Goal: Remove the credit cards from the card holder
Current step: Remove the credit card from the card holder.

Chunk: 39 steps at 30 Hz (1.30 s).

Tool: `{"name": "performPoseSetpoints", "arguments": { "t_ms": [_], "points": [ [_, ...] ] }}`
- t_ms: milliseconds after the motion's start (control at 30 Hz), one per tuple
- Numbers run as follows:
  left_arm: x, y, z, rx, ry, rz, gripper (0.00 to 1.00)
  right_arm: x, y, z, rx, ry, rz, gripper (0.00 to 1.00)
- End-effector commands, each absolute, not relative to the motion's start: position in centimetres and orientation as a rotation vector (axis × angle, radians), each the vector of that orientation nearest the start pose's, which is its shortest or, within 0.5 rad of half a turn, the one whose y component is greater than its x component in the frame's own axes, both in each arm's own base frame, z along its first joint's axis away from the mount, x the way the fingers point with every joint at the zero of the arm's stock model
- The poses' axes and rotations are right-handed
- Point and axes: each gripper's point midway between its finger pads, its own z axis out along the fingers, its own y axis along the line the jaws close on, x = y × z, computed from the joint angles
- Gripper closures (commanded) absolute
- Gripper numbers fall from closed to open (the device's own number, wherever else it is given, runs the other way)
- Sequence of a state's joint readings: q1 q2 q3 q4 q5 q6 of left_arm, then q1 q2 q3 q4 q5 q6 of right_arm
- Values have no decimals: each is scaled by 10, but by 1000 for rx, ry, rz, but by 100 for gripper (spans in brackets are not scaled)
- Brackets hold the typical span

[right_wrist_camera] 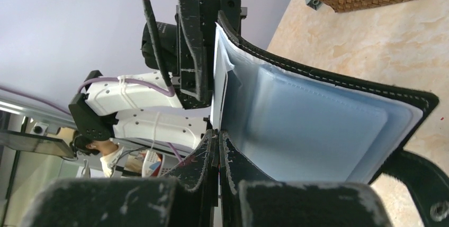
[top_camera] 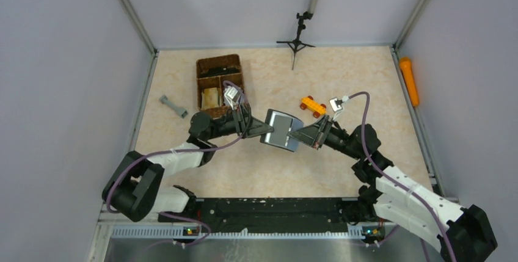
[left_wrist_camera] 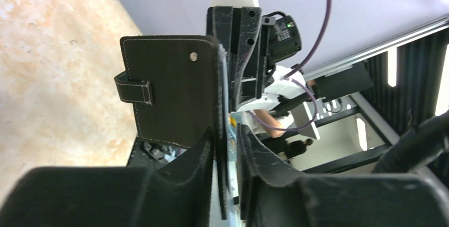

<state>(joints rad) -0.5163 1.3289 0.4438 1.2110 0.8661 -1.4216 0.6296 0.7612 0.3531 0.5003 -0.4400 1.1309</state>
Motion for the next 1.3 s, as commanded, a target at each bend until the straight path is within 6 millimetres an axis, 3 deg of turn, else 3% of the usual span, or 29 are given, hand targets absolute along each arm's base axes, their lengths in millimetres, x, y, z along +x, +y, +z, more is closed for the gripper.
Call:
{"name": "performPoseSetpoints", "arguments": {
  "t_ms": [0, 100, 267, 433, 667, 900, 1267],
  "points": [
    [193, -293, 267, 285, 1733, -1942, 82, 172, 259, 281, -33, 1646, 1721, 100],
    [196, -293, 260, 280, 1787, -1885, 100, 171, 258, 281, -34, 1648, 1717, 100],
    [193, -291, 260, 297, 1793, -1854, 100, 174, 255, 275, -7, 1675, 1670, 100],
    [189, -287, 273, 288, 1721, -1879, 100, 179, 250, 262, 47, 1723, 1630, 100],
    [185, -285, 282, 278, 1680, -1930, 100, 175, 250, 266, 28, 1696, 1659, 100],
    [177, -286, 293, 293, 1621, -2040, 100, 170, 256, 274, -27, 1652, 1722, 74],
    [167, -284, 306, 328, 1554, -2122, 100, 171, 261, 278, -33, 1626, 1774, 70]
  ]
}}
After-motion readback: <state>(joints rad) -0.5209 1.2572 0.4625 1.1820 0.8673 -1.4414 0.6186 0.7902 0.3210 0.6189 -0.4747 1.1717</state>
